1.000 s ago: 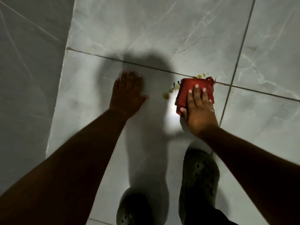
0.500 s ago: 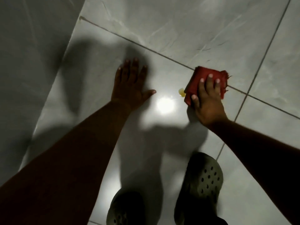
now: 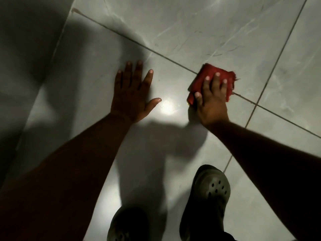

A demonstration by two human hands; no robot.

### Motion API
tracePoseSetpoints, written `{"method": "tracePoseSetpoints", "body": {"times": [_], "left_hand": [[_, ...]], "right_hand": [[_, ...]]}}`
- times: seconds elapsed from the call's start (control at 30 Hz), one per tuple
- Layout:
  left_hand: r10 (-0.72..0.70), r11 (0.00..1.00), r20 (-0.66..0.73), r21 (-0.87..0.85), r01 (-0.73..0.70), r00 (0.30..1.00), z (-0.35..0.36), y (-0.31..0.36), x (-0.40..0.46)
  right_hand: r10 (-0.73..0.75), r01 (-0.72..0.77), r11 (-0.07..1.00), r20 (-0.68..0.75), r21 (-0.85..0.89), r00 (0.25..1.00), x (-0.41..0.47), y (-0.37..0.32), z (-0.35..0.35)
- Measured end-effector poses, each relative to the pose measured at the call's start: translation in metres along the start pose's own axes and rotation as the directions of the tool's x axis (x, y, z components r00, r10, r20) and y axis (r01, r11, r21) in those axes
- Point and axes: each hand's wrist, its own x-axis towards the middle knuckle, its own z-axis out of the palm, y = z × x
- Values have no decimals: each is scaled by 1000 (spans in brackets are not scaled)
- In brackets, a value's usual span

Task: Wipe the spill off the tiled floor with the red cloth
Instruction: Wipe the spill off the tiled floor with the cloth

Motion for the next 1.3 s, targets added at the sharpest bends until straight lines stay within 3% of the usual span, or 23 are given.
{"method": "tracePoseSetpoints", "body": {"times": [0.07, 0.13, 0.3, 0.37, 0.43, 0.5, 0.57, 0.63, 0.7, 0.77, 0.83, 0.9, 0.93, 1.0, 1.07, 1.1, 1.17, 1.23, 1.3], "left_hand": [[5, 1000, -12, -1, -5, 1000, 0, -1, 0], [9, 1000, -29, 0, -9, 1000, 1, -1, -1], [6, 1000, -32, 0, -6, 999, 1, -1, 0], [11, 1000, -39, 2, -11, 999, 1, -1, -1], [14, 1000, -48, 5, -14, 999, 2, -2, -2], [19, 1000, -41, 2, -19, 999, 2, -1, -1], [12, 1000, -22, 4, -12, 1000, 0, -1, 0], [16, 1000, 2, -4, -16, 1000, -4, -2, 0], [33, 999, 16, -3, -33, 999, -7, -3, -1], [47, 999, 25, -16, -46, 999, -10, -5, 0], [43, 999, 36, -14, -42, 998, -11, -4, 0], [32, 999, 58, -8, -32, 998, -12, -2, 0], [30, 1000, 63, -8, -29, 998, -12, -1, 0], [24, 1000, 62, -10, -23, 998, -12, -1, 0], [22, 1000, 68, -17, -21, 997, -12, 0, 1], [24, 1000, 69, -16, -23, 997, -12, 1, 1], [26, 1000, 53, -4, -25, 998, -11, 1, 1], [24, 1000, 32, 14, -24, 999, -9, 0, 0], [34, 999, 32, 19, -35, 999, -8, -1, 1]], "right_hand": [[-165, 167, 986, 83, -27, 983, -25, 13, 2], [-195, 203, 978, 157, -41, 968, -49, 43, -2], [174, -174, 985, 59, 0, 983, -38, 64, -14], [381, -380, 922, -6, 71, 925, -12, 37, -9], [494, -486, 866, -53, 117, 868, 14, 8, -6], [382, -377, 924, -77, 65, 921, 24, -17, 1], [95, -94, 995, -57, 10, 994, 13, -36, 13], [-127, 126, 992, -7, -27, 992, -15, -37, 21], [-225, 231, 972, 103, -49, 969, -46, -17, 22], [-232, 246, 967, 166, -66, 958, -68, 23, 17], [-73, 80, 996, 157, -42, 985, -76, 60, 6], [219, -221, 975, 66, 16, 973, -65, 80, -3], [384, -384, 922, 17, 56, 923, -52, 81, -6], [657, -647, 749, -38, 146, 753, -18, 65, -8], [774, -760, 629, -39, 163, 632, 14, 43, -12], [769, -757, 636, -33, 153, 639, 28, 35, -14], [655, -647, 752, -31, 124, 755, 48, 16, -14], [450, -448, 892, -33, 62, 892, 56, -7, -10], [190, -190, 982, -9, -2, 982, 49, -25, -4]]}}
